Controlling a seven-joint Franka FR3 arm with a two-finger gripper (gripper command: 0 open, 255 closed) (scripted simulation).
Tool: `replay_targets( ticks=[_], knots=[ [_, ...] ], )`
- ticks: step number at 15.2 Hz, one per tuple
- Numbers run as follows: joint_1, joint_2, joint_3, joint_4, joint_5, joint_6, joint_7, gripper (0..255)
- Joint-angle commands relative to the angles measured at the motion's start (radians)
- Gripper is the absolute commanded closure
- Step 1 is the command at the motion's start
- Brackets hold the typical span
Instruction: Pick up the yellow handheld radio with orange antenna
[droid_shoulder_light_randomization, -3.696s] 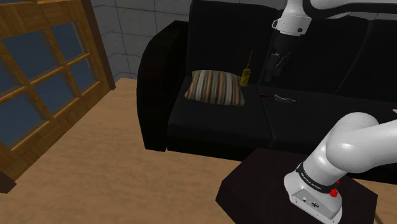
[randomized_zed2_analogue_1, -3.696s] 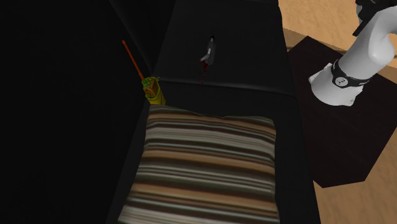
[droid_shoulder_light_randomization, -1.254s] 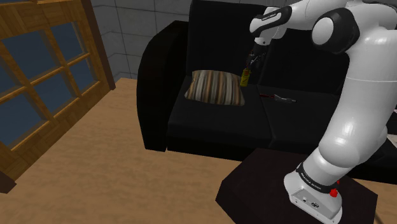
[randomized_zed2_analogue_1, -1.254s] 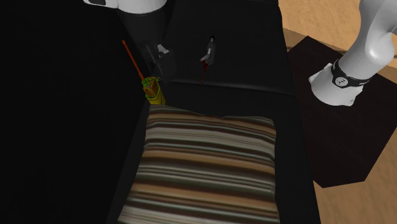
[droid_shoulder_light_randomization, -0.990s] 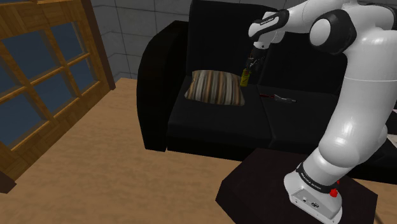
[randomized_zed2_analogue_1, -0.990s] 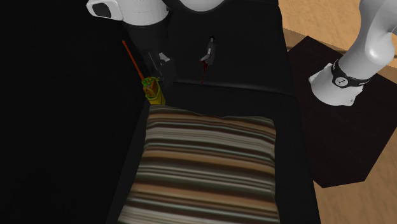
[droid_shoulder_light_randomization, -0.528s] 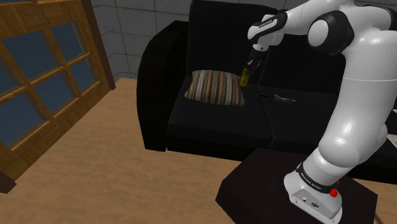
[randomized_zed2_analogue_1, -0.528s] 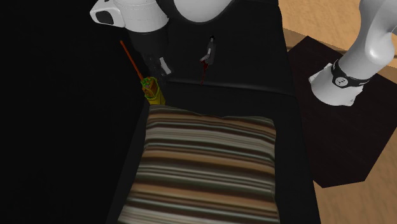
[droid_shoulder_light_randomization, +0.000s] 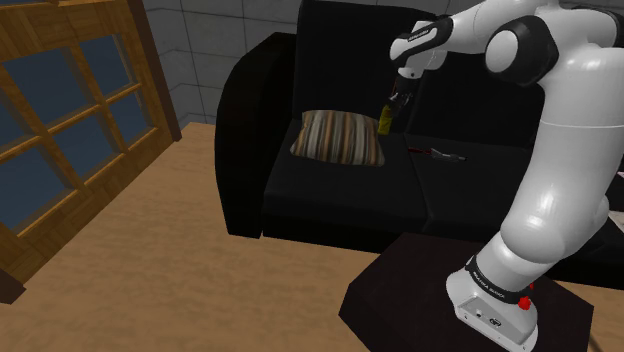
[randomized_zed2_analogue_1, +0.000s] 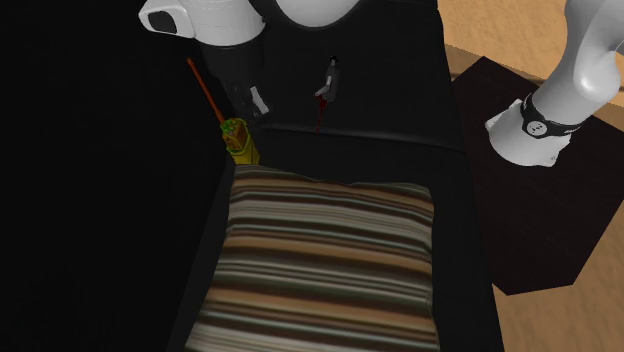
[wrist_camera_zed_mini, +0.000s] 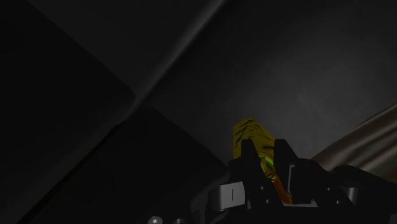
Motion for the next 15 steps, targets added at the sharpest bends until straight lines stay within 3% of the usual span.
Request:
replay_targets(
  ticks=[1,15],
  knots=[
    [0.001,-0.008,-0.002,0.012,-0.005,-0.020,0.004,255],
    [0.002,-0.048,-0.012,0.122,-0.028,-0.166,0.022,255]
  ],
)
